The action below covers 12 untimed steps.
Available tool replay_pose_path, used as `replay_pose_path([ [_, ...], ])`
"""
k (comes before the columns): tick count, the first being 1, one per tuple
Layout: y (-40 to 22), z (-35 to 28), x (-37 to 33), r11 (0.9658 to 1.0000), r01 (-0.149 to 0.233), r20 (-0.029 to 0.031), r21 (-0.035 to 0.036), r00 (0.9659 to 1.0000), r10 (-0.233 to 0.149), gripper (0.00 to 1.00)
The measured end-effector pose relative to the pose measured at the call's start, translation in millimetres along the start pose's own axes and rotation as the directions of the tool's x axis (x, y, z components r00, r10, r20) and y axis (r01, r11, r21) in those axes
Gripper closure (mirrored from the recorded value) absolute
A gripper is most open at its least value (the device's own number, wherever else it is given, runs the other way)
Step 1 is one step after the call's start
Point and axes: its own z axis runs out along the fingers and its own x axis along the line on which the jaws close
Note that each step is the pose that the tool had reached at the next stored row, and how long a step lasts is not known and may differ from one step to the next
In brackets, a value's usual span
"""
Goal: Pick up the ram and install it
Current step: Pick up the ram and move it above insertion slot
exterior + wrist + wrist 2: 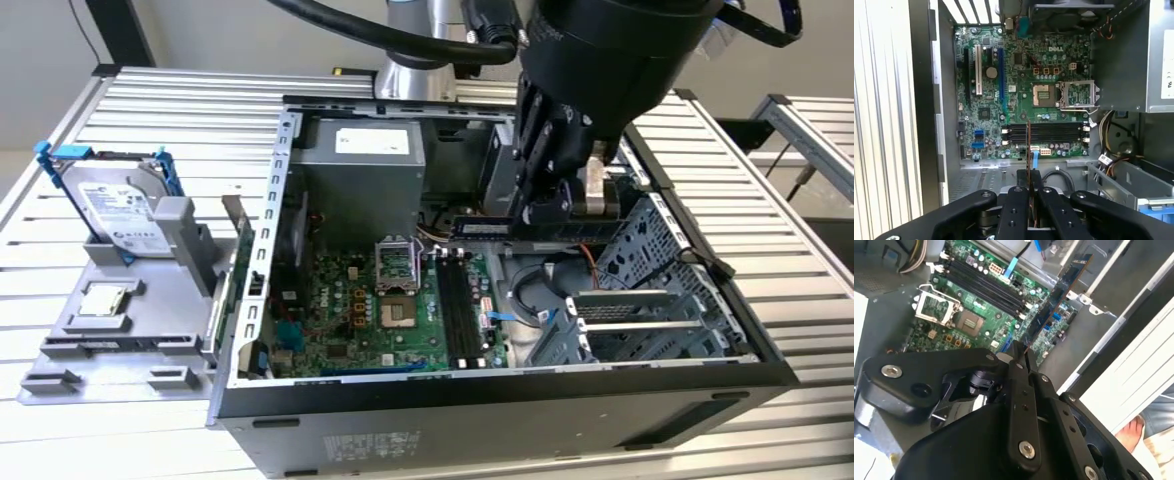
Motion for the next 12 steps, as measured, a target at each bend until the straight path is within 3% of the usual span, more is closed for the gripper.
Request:
replay_pose_path([
  [12,2.6,2.1,-54.6,1.0000,0.000,-0.0001,0.0000,1.0000,0.000,1.00],
])
